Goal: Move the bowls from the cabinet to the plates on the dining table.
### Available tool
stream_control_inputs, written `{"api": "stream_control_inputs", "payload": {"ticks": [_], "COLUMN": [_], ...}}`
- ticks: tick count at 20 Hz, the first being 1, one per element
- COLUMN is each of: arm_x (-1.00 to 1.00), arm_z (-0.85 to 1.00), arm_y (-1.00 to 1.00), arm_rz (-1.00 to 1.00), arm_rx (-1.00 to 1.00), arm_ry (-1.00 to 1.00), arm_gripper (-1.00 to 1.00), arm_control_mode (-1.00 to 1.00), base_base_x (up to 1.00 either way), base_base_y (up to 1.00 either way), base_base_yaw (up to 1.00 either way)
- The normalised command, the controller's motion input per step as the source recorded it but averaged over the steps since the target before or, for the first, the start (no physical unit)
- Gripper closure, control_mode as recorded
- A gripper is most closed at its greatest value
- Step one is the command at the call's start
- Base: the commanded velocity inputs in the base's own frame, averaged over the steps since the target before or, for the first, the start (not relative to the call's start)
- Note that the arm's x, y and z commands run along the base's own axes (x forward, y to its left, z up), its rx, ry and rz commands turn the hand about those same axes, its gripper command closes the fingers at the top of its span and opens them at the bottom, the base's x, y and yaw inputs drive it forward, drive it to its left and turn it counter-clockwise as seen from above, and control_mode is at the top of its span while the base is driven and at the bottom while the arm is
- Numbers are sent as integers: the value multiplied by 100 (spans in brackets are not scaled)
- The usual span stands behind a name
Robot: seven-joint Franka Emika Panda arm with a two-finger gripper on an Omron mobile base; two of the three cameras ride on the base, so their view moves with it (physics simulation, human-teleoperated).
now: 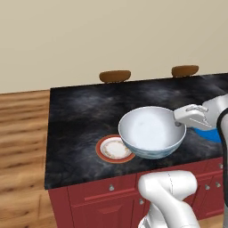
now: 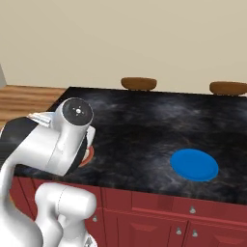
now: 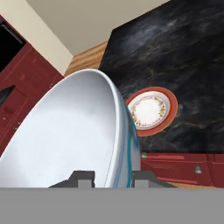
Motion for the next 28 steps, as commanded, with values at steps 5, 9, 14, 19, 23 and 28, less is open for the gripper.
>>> {"api": "stream_control_inputs", "payload": {"ticks": [5, 9, 14, 19, 23, 28], "arm_x": [42, 38, 33, 29, 27, 21], "arm_z": [-27, -22, -22, -21, -25, -29], "arm_y": [0, 0, 4, 12, 10, 0], "arm_rz": [7, 3, 0, 0, 0, 0], "arm_rx": [8, 5, 2, 0, 0, 0], "arm_ry": [0, 0, 0, 0, 0, 0], "arm_gripper": [100, 100, 100, 100, 100, 100], "arm_control_mode": [-100, -100, -100, -100, -100, -100], "base_base_x": [0, 0, 0, 0, 0, 0], "base_base_y": [0, 0, 0, 0, 0, 0], "base_base_yaw": [0, 0, 0, 0, 0, 0]}}
